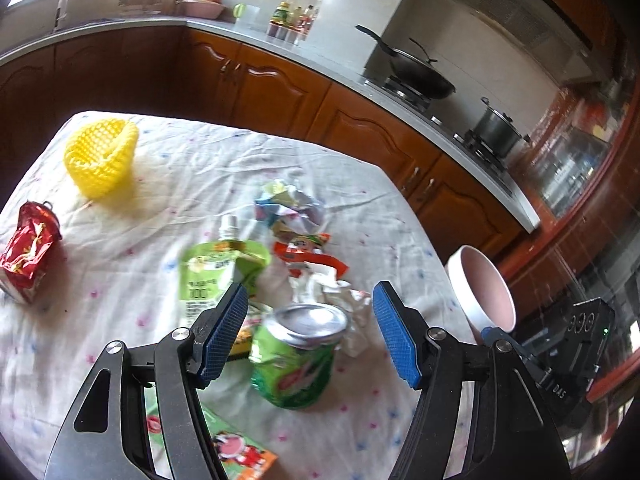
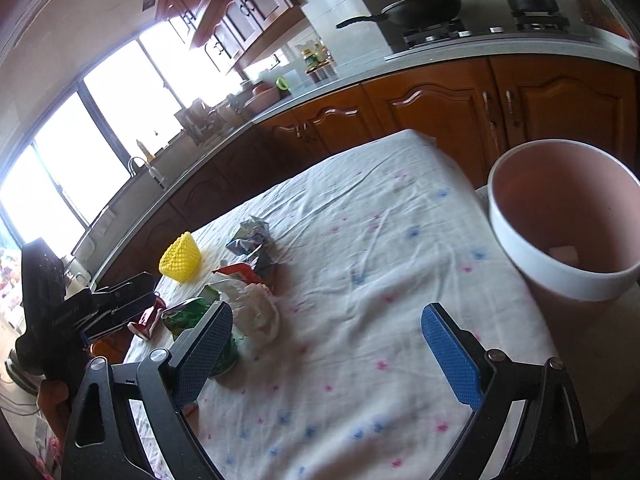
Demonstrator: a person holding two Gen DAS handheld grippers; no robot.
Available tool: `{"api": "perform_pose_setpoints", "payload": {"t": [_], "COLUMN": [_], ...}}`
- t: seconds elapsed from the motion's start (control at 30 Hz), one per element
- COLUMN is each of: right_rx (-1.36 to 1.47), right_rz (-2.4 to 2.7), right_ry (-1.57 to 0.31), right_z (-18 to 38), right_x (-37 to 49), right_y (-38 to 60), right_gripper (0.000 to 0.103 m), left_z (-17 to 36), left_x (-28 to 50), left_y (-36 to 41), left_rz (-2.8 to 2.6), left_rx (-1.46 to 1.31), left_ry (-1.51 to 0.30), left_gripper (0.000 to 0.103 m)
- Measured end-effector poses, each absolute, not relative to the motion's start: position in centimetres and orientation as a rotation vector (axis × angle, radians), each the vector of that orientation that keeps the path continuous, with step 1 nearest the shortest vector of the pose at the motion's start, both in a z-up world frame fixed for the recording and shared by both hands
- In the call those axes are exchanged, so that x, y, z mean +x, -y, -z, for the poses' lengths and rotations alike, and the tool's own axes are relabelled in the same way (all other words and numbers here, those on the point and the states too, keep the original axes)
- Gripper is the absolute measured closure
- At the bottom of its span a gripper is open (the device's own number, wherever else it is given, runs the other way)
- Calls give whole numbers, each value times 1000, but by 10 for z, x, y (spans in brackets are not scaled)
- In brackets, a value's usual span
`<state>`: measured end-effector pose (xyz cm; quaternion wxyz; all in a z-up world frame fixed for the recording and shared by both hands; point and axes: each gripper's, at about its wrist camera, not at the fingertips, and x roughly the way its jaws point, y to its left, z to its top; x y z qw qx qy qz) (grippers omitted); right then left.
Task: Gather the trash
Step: 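Move both tools back over the remaining trash on the table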
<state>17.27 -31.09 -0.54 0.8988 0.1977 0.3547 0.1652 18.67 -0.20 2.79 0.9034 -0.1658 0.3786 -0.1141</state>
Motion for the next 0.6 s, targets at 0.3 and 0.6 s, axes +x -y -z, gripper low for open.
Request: {"api": "perform_pose_setpoints", "payload": {"t": [0.3,0.6], "right_rx": [397,390], "right_rz": [-398,-488], "right_ry": [-760,-805], "right_z": [9,20], "right_x": [188,213], "right_y": [284,257], "right_gripper": [7,13], "left_z": [-25,-26], "left_x": [209,266], "left_y": [-17,-20], "left_rz": [214,249], "left_rx": [-337,-308], "left_ry": [-803,-846], "left_gripper": [37,37]}}
